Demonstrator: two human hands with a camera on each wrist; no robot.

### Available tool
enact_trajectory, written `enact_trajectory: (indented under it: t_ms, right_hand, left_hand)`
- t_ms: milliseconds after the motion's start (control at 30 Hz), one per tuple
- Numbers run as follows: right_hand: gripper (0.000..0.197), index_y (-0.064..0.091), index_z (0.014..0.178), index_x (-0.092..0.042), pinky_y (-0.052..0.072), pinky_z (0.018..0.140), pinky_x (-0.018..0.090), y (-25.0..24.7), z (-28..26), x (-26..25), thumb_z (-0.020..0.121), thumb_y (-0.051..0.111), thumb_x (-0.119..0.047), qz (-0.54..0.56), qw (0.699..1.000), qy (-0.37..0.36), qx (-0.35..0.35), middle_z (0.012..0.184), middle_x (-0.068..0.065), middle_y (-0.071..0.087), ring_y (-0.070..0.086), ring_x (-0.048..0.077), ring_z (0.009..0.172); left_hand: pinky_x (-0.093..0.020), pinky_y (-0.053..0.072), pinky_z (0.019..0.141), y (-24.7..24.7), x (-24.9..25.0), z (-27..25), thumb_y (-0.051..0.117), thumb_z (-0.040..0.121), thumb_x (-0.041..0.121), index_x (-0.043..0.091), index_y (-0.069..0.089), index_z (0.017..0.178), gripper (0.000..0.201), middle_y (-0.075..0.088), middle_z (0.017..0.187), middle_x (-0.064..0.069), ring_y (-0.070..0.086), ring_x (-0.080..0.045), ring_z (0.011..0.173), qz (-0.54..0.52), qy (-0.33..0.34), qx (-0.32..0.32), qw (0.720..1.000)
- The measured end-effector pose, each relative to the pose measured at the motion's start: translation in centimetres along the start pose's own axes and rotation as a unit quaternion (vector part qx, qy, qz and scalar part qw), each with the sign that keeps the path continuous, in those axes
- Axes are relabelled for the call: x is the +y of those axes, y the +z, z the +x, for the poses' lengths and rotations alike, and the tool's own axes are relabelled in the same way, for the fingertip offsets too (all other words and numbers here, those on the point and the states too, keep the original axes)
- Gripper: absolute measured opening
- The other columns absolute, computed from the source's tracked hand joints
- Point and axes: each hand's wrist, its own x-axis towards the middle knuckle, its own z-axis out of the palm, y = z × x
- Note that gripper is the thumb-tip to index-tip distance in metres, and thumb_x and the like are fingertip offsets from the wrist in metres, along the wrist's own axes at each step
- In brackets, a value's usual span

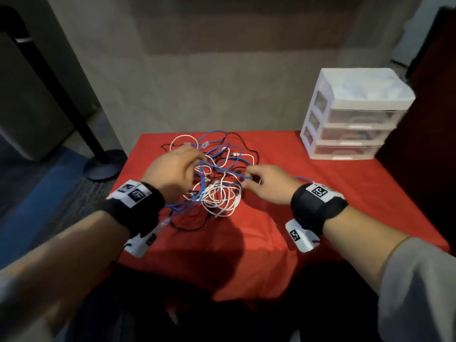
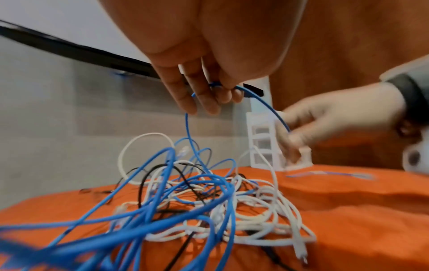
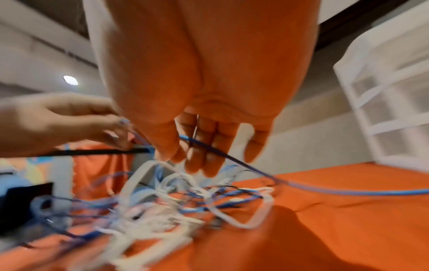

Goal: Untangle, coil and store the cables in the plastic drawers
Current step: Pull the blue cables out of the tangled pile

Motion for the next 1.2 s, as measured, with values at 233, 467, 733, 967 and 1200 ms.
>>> enact_trajectory:
  t_ms: [233, 467, 733, 967, 1200]
  right_hand:
    - [0.018, 0.069, 0.088, -0.023, 0.056, 0.071, 0.035, -1.5, -0.9, 6.9, 0.099, 0.057, -0.032, 0.017, 0.989, 0.135, -0.048, 0.074, 0.001, 0.073, 0.069, 0.024, 0.071]
    - [0.027, 0.055, 0.069, -0.019, 0.037, 0.06, 0.036, -2.3, 1.3, 1.4, 0.089, 0.067, -0.033, 0.051, 0.991, 0.036, 0.122, 0.063, -0.002, 0.056, 0.052, 0.024, 0.065]
    - [0.011, 0.067, 0.075, -0.018, 0.037, 0.065, 0.031, -2.9, -0.3, 0.5, 0.086, 0.067, -0.019, 0.242, 0.959, 0.005, 0.145, 0.064, -0.009, 0.05, 0.044, 0.006, 0.06]
    - [0.042, 0.074, 0.084, -0.025, 0.05, 0.07, 0.039, -3.0, -2.0, 1.7, 0.099, 0.05, -0.057, -0.07, 0.984, 0.073, 0.147, 0.071, 0.002, 0.064, 0.062, 0.029, 0.079]
    - [0.029, 0.061, 0.118, -0.032, 0.045, 0.063, 0.034, -3.6, -2.2, -0.9, 0.093, 0.066, -0.044, 0.01, 0.993, 0.032, 0.114, 0.066, -0.004, 0.062, 0.057, 0.013, 0.065]
  left_hand:
    - [-0.046, 0.051, 0.078, -1.7, -2.8, -1.6, 0.036, 0.084, 0.028, 0.022, 0.072, 0.1, 0.039, 0.074, 0.107, 0.002, 0.057, -0.034, 0.092, 0.186, -0.067, 0.011, 0.98]
    - [-0.058, 0.021, 0.12, 3.1, 7.5, 2.1, 0.046, 0.092, 0.034, 0.02, 0.06, 0.138, 0.05, 0.062, 0.139, -0.001, 0.048, -0.031, 0.137, 0.123, 0.045, 0.005, 0.991]
    - [-0.036, 0.036, 0.066, 3.2, 8.5, 2.9, 0.034, 0.106, 0.045, 0.021, 0.05, 0.088, 0.034, 0.054, 0.078, 0.007, 0.061, -0.029, 0.089, 0.047, -0.071, -0.012, 0.996]
    - [-0.032, 0.031, 0.06, 1.5, 6.0, 2.0, 0.041, 0.1, 0.048, 0.024, 0.061, 0.089, 0.034, 0.06, 0.076, 0.005, 0.064, -0.027, 0.087, 0.088, -0.087, 0.04, 0.991]
    - [-0.034, 0.037, 0.061, 2.4, 8.5, 2.2, 0.037, 0.101, 0.047, 0.028, 0.056, 0.09, 0.028, 0.054, 0.071, 0.009, 0.061, -0.018, 0.081, 0.058, -0.015, -0.014, 0.998]
